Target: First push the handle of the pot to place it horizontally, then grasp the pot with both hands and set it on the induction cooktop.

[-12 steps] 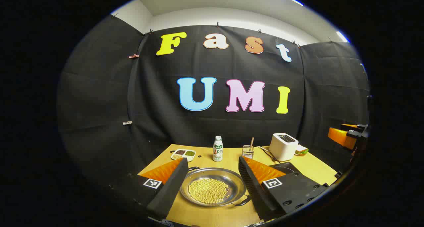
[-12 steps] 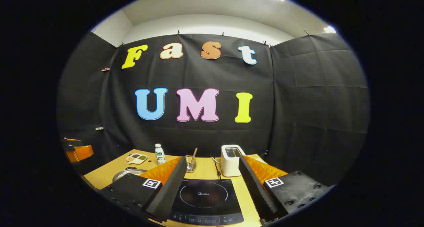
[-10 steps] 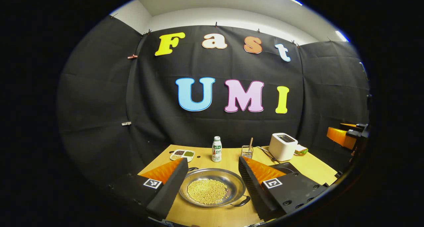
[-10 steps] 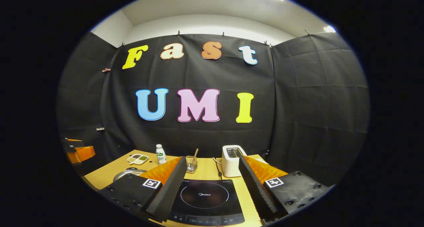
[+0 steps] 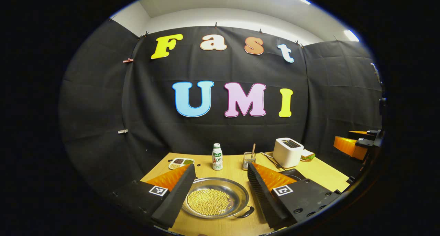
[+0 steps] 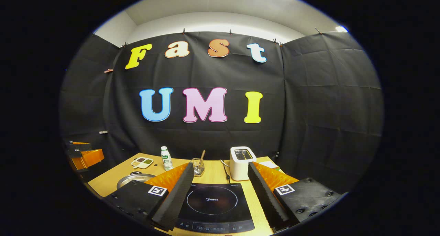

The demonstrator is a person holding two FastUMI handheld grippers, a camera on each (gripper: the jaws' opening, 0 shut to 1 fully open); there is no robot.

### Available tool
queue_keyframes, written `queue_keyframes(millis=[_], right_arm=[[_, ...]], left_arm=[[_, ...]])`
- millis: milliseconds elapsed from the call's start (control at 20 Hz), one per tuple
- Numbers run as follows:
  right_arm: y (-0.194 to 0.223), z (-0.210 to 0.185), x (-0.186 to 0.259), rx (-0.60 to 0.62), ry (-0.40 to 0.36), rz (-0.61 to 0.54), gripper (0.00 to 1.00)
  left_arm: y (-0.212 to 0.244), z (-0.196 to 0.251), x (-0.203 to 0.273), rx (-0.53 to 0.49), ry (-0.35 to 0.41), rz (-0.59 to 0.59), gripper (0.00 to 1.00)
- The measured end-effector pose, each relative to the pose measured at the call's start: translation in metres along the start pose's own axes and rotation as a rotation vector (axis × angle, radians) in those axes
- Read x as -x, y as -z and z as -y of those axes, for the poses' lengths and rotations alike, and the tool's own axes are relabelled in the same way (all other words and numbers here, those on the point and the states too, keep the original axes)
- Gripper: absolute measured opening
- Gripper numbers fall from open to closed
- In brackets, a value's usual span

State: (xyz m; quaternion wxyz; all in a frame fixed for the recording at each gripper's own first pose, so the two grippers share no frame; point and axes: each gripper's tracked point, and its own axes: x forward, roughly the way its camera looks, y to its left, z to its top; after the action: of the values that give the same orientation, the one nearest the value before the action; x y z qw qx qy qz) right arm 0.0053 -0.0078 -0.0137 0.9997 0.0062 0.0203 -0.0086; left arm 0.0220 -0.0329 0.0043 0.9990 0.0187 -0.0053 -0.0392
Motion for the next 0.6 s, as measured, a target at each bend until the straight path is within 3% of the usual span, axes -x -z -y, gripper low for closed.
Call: queue_keyframes(millis=[400,600], right_arm=[[-0.009,0.000,-0.002,0.010,0.058,0.012,0.98],[-0.014,-0.003,0.000,0.022,0.091,0.013,0.98]], left_arm=[[0.009,-0.002,0.009,-0.024,0.075,0.000,0.95],[0.022,-0.015,0.012,0.008,0.077,-0.005,0.95]])
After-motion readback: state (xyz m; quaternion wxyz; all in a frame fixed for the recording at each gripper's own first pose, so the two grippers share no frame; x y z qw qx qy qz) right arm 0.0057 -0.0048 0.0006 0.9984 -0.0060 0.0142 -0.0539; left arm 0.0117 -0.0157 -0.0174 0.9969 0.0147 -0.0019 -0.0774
